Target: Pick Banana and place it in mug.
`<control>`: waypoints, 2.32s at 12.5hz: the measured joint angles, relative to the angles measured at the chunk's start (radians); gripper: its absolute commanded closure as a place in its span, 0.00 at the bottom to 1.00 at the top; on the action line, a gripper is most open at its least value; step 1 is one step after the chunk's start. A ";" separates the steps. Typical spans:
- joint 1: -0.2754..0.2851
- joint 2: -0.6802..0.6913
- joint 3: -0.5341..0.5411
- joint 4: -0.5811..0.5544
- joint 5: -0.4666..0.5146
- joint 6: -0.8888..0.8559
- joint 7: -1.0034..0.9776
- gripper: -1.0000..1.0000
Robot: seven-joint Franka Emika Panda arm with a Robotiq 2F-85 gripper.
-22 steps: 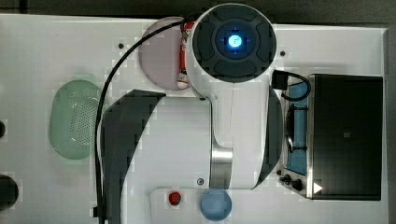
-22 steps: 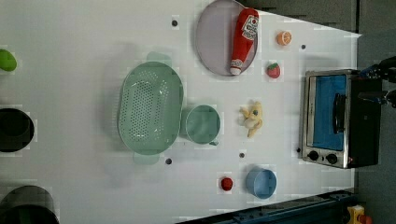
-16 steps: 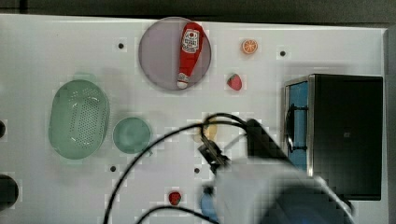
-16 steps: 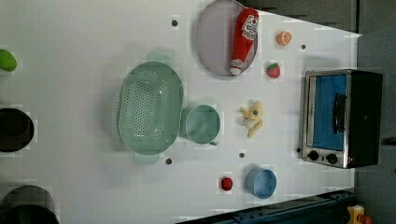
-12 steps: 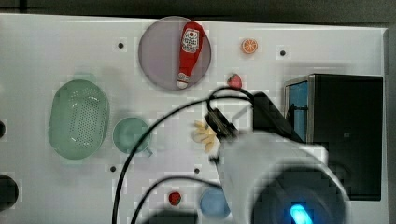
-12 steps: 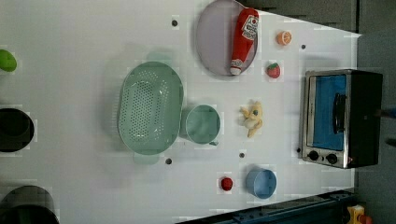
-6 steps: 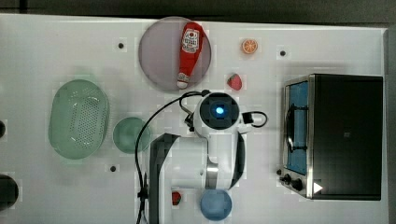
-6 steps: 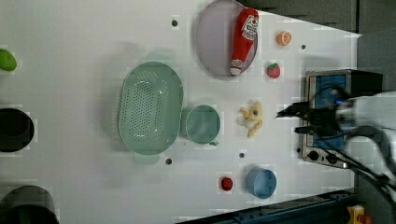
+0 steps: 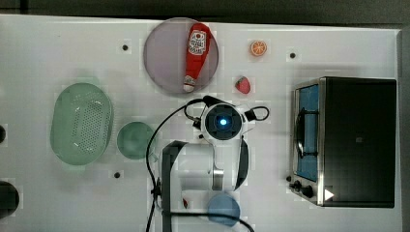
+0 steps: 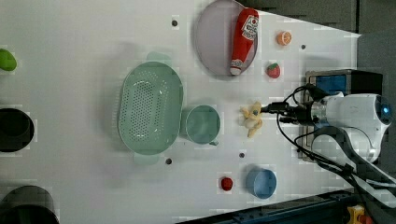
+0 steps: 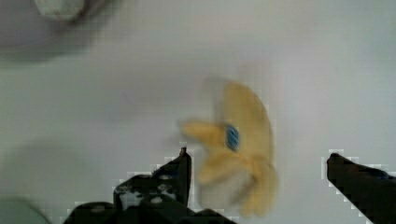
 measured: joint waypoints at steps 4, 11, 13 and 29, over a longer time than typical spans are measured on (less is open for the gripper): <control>-0.013 0.120 0.018 0.002 0.015 0.076 -0.014 0.00; 0.002 0.185 0.033 -0.041 0.020 0.180 -0.014 0.65; 0.018 0.175 0.030 -0.039 0.023 0.171 -0.015 0.68; 0.032 -0.453 0.290 0.270 0.134 -0.648 0.251 0.68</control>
